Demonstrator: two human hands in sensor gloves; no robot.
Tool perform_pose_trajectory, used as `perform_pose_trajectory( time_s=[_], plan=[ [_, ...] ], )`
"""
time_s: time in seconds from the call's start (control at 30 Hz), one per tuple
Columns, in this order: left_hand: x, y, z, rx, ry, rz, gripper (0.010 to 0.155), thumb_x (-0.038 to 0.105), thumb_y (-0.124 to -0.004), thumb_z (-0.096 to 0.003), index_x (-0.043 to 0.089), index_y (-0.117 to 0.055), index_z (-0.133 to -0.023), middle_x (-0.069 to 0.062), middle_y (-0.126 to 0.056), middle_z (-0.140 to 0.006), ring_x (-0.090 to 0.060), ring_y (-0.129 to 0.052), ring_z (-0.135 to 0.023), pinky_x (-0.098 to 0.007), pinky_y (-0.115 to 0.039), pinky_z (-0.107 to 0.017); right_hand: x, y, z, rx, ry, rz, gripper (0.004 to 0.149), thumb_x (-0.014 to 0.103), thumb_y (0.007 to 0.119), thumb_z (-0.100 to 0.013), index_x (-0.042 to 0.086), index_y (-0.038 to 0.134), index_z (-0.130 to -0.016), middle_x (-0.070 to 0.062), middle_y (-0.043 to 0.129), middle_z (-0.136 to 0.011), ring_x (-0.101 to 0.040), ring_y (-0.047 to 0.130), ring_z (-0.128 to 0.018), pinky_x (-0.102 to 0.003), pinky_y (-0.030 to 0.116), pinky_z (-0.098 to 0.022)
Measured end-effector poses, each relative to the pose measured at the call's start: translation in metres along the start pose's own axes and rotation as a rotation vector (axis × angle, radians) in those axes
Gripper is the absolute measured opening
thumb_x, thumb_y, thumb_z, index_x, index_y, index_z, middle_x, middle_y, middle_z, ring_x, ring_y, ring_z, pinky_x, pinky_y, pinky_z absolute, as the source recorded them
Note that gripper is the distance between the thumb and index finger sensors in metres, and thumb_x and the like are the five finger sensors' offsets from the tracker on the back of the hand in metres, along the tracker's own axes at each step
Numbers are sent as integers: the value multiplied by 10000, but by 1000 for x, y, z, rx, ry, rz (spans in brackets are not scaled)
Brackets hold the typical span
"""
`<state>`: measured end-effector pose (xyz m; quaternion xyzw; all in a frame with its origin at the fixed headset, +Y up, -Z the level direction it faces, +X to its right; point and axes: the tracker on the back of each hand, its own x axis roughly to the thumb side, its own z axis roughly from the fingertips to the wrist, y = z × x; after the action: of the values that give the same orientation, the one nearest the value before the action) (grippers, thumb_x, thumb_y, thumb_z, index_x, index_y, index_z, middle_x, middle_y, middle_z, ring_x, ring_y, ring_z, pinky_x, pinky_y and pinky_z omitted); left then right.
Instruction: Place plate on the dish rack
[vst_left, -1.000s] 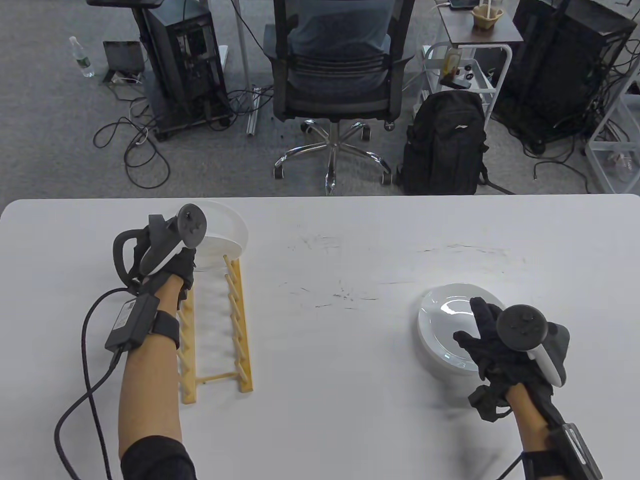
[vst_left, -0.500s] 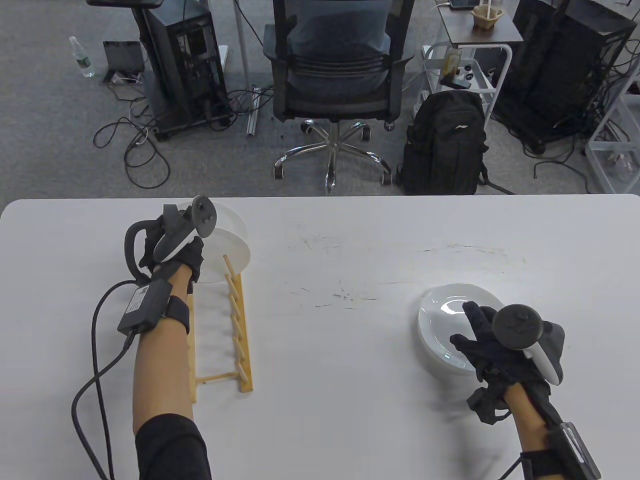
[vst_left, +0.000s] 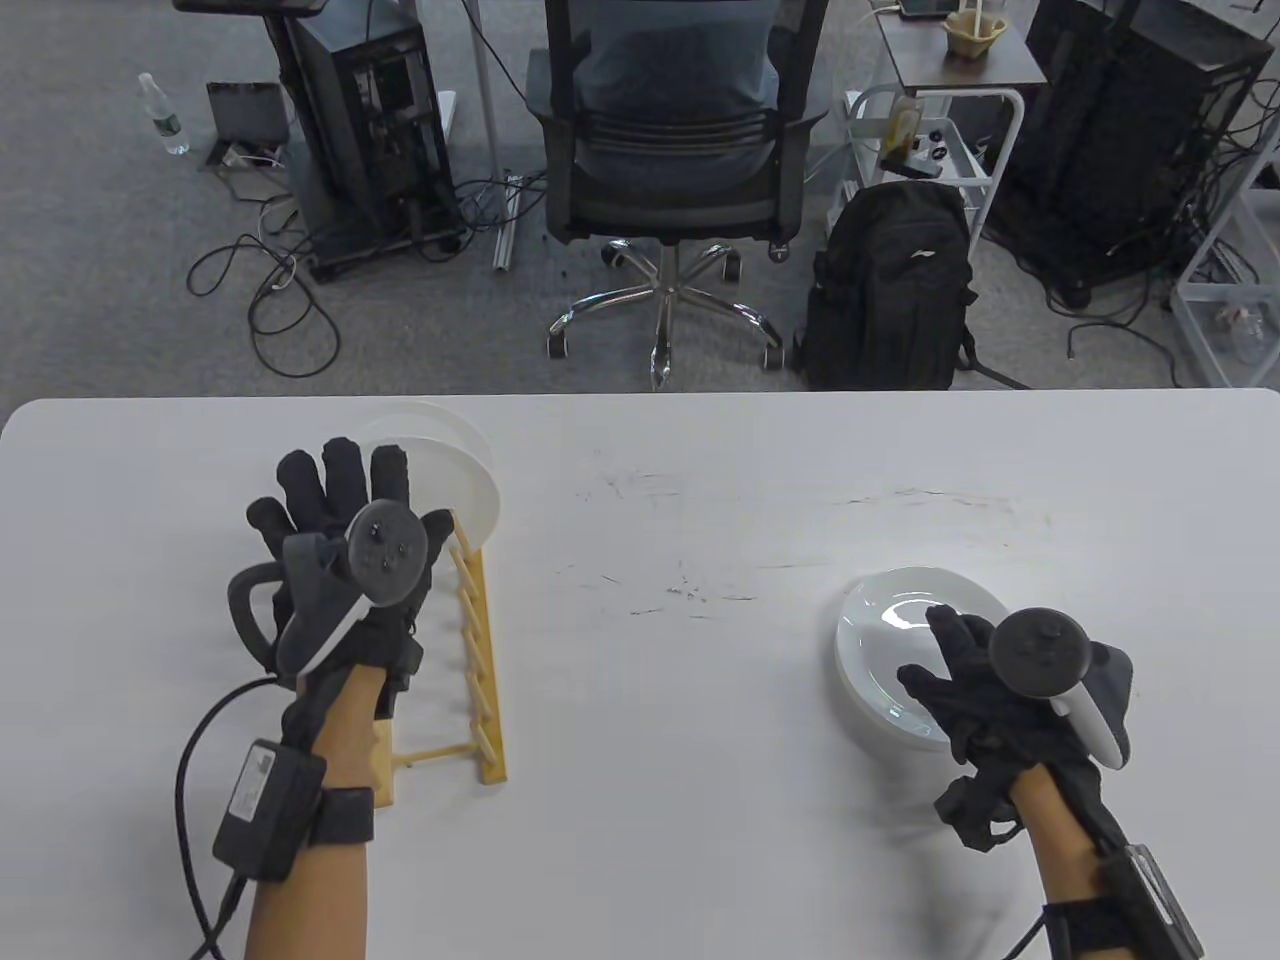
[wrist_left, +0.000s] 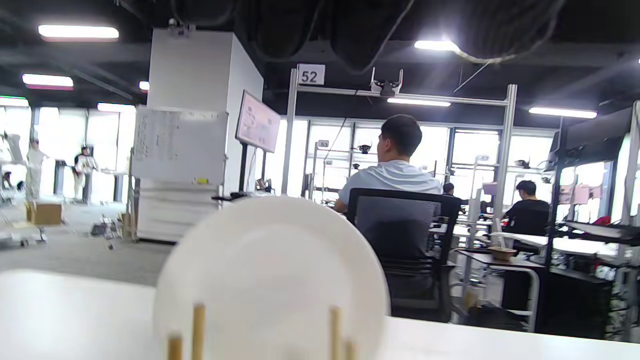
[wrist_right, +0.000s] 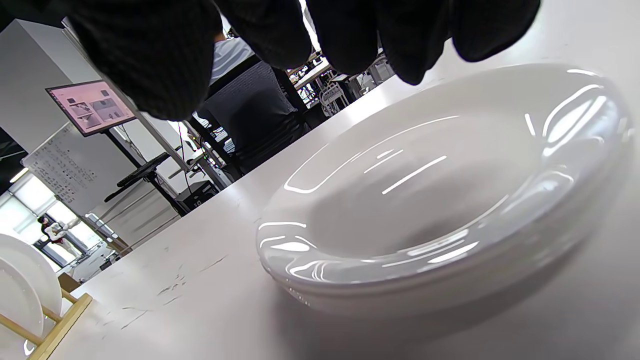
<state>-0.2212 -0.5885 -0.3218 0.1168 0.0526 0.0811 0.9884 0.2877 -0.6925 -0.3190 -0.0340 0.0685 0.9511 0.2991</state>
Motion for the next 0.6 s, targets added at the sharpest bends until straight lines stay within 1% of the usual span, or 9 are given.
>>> perform_pose_trajectory(
  time_s=[0.1,0.2,0.27,0.3,0.37,0.43,0.5,0.57,0.6],
  plan=[
    [15,-17,31,-25,-6,130,770,596,-650,-512,237,-478,-1172,-189,-367,-1232,-617,-300,-1102,-790,-314,-704,-2,0,-1,7,17,-16,769,412,753,-490,65,418,-1089,-261,333,-1136,-613,437,-976,-721,451,-674],
    [26,-37,51,-47,-46,156,767,599,-650,-509,241,-489,-1167,-182,-377,-1231,-611,-313,-1104,-790,-319,-705,-9,-1,-4,21,38,-28,799,436,768,-480,64,411,-1090,-258,308,-1138,-614,379,-991,-729,420,-681],
    [26,-49,55,-57,-75,154,767,601,-649,-506,248,-481,-1165,-177,-379,-1229,-606,-313,-1105,-787,-322,-705,-13,-1,-5,3,24,-59,810,466,771,-473,71,428,-1091,-251,261,-1146,-608,208,-1012,-738,333,-700],
    [24,-57,55,-64,-97,164,762,598,-649,-506,249,-478,-1161,-174,-377,-1226,-603,-309,-1102,-785,-321,-702,-17,-1,-7,-10,31,-82,816,478,772,-470,70,435,-1091,-250,249,-1148,-608,176,-1012,-743,308,-702],
    [18,-66,57,-78,-88,184,764,599,-647,-506,240,-478,-1159,-175,-384,-1220,-605,-319,-1096,-784,-329,-697,-25,-1,-10,-17,74,-90,827,485,779,-466,70,432,-1092,-249,213,-1148,-603,122,-1008,-750,251,-700],
    [13,-73,59,-92,-98,219,764,597,-648,-506,236,-479,-1158,-181,-389,-1218,-607,-326,-1094,-784,-333,-696,-36,1,-15,-20,159,-59,837,483,790,-462,76,423,-1095,-241,181,-1150,-596,104,-1013,-749,230,-706],
    [11,-75,59,-102,-107,216,765,598,-647,-505,236,-477,-1157,-179,-387,-1218,-605,-319,-1095,-783,-330,-697,-47,3,-19,-38,235,-24,860,482,800,-459,79,391,-1099,-242,157,-1146,-596,136,-1015,-739,253,-713],
    [12,-78,60,-94,-121,216,764,597,-648,-503,232,-485,-1154,-181,-398,-1213,-602,-336,-1093,-780,-342,-697,-56,5,-23,-54,336,37,891,442,819,-459,86,316,-1102,-245,145,-1139,-596,187,-1012,-715,313,-720],
    [13,-78,60,-104,-130,219,761,596,-647,-503,235,-485,-1154,-179,-400,-1213,-602,-337,-1093,-779,-342,-697,-59,6,-24,-56,377,65,932,411,827,-456,81,231,-1093,-253,177,-1130,-597,253,-1006,-701,358,-722]
  ],
)
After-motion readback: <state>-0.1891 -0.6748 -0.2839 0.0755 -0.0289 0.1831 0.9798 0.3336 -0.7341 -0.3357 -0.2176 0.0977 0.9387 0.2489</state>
